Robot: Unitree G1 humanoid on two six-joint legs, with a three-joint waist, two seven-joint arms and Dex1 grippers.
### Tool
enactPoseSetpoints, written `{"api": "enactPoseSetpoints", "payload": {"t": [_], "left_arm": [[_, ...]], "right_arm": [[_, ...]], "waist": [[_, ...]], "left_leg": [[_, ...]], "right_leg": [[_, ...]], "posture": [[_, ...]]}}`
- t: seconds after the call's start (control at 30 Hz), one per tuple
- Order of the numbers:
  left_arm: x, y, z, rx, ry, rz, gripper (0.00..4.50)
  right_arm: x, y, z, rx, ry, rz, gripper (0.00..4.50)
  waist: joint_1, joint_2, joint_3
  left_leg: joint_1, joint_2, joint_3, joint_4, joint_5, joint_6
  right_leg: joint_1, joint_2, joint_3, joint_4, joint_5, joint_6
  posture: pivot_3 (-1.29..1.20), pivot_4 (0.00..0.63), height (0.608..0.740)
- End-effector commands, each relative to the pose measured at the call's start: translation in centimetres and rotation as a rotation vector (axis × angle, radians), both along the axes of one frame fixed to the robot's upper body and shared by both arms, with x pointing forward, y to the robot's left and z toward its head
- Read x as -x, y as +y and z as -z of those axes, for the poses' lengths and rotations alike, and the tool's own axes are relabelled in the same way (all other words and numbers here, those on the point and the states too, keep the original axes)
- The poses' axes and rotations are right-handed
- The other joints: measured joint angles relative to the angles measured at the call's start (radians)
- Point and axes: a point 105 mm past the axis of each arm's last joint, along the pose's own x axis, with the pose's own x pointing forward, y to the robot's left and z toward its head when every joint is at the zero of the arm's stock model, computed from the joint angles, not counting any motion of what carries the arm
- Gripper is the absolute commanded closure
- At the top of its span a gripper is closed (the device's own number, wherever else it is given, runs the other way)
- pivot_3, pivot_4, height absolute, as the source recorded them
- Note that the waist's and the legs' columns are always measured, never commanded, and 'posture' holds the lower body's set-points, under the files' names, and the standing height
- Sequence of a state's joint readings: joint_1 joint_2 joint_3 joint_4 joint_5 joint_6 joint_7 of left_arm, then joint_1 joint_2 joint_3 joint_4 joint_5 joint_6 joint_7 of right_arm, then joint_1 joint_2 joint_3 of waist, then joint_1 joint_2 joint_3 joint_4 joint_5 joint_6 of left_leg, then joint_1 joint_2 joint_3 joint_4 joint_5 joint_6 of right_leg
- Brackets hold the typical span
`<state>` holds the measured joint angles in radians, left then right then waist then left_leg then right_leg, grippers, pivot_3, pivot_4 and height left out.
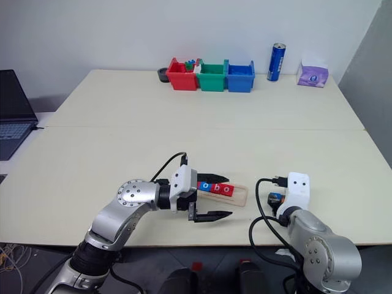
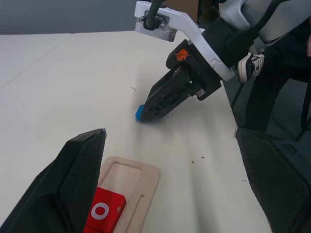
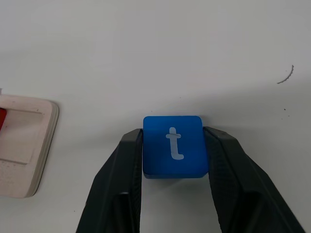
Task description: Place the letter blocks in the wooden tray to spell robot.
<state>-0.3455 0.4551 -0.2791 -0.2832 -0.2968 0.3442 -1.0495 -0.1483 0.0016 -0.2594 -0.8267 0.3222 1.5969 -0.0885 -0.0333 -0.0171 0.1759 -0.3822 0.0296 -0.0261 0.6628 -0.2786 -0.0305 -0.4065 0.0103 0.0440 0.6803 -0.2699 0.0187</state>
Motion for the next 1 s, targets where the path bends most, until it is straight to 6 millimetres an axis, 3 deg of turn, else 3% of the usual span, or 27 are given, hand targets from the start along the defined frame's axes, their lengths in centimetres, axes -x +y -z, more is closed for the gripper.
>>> {"api": "enactPoseSetpoints", "payload": {"t": [0.03,0.17,0.4,0.5,0.6,0.8,1.0], "left_arm": [[0.3,-0.3,-1.1,0.015,-0.045,0.019,0.0],[0.2,0.0,-1.2,0.018,-0.047,0.012,0.0],[-0.2,1.0,-1.2,0.002,-0.048,0.0,0.0],[-0.4,1.3,-1.2,-0.003,-0.049,0.006,0.0],[-0.3,1.4,-1.4,0.002,-0.045,0.033,0.0],[-0.5,0.7,-2.2,0.038,-0.044,0.066,0.0],[-1.0,0.2,-2.6,0.033,-0.064,0.082,0.0]], "right_arm": [[0.0,1.9,-0.4,-0.057,-0.01,-0.123,1.63],[-1.6,1.2,-3.4,-0.037,-0.126,-0.113,0.12],[-5.0,-0.6,-11.6,0.128,-0.336,-0.263,0.03],[-5.2,-0.1,-13.1,0.205,-0.408,-0.452,0.03],[-4.4,0.3,-11.6,0.21,-0.486,-0.71,0.03],[-2.1,-1.6,-4.3,0.24,-0.405,-1.059,0.03],[-1.6,-2.2,-2.3,0.219,-0.36,-1.181,0.03]], "waist": [[-0.004,0.0,0.0],[-0.01,0.001,0.0],[-0.009,0.0,0.002],[-0.007,0.0,0.002],[0.002,-0.001,0.003],[0.002,-0.006,0.005],[0.002,-0.006,0.006]], "left_leg": [[0.0,0.0,0.0,0.0,0.0,0.0],[0.0,0.0,0.0,0.0,0.0,0.0],[-0.002,-0.001,0.002,0.0,0.0,0.0],[-0.003,-0.001,0.001,-0.001,0.0,0.0],[-0.004,-0.001,0.0,-0.002,-0.001,0.002],[-0.007,-0.004,0.002,0.001,-0.002,0.003],[-0.001,-0.002,0.003,0.001,-0.002,0.003]], "right_leg": [[0.0,0.0,0.0,0.0,0.0,0.0],[0.0,0.001,0.0,0.0,0.0,0.0],[-0.002,0.0,-0.001,-0.001,0.0,0.0],[-0.002,0.0,0.0,-0.002,0.0,0.0],[-0.002,0.0,-0.001,-0.003,-0.002,-0.001],[-0.004,-0.004,-0.001,-0.003,0.0,-0.001],[0.001,-0.002,-0.002,-0.001,-0.002,0.003]], "posture": [[0.0,0.15,0.74],[0.0,0.15,0.74],[0.0,0.15,0.74],[0.0,0.15,0.74],[0.0,0.15,0.74],[0.0,0.15,0.74],[0.0,0.15,0.74]]}}
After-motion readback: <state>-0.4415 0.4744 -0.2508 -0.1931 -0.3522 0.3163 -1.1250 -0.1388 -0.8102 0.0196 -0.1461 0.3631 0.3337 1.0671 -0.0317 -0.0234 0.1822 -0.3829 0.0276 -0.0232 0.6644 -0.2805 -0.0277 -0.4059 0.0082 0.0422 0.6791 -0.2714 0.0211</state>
